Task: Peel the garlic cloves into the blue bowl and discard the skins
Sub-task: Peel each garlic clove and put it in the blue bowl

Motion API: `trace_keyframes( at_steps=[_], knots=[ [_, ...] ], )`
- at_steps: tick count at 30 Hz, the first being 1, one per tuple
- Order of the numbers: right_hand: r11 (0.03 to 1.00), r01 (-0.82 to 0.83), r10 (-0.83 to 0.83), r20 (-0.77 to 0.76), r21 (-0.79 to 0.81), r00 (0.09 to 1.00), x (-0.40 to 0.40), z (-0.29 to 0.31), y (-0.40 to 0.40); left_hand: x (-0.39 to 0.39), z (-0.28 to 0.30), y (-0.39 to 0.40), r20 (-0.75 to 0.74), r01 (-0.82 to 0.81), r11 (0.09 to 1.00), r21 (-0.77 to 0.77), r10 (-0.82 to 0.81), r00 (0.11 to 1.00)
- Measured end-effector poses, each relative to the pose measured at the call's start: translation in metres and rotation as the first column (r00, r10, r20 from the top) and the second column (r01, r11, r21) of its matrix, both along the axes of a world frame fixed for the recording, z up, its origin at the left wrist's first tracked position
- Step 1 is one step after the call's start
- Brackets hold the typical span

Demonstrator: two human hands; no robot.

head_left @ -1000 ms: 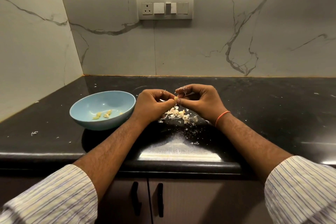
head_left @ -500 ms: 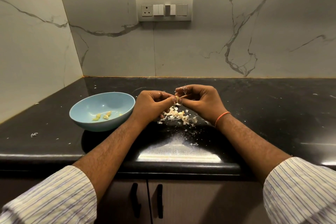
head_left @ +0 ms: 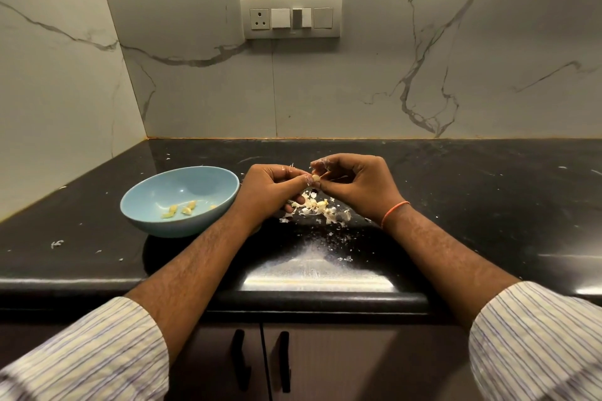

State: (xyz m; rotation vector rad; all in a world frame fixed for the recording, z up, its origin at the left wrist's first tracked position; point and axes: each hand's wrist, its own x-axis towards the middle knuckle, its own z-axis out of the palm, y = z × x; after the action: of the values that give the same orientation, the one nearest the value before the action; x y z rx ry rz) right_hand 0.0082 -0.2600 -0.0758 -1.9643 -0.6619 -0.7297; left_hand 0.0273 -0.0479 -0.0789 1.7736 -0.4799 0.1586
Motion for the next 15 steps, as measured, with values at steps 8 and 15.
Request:
trace_keyframes(
  at_steps=[8,15],
  knots=[
    [1.000,-0.026,0.026,-0.023,0.015,0.999,-0.0033,0.0009,0.0028,-0.0016,0.0007,-0.0033,0.002,0.043,0.999,-0.006,-0.043,0.999],
    [0.976,-0.096,0.120,-0.115,0.196,0.986,0.0003,0.0026,0.0028,0.0034,-0.0016,-0.0048,0.017,0.043,0.998,0.043,-0.044,0.999]
  ],
)
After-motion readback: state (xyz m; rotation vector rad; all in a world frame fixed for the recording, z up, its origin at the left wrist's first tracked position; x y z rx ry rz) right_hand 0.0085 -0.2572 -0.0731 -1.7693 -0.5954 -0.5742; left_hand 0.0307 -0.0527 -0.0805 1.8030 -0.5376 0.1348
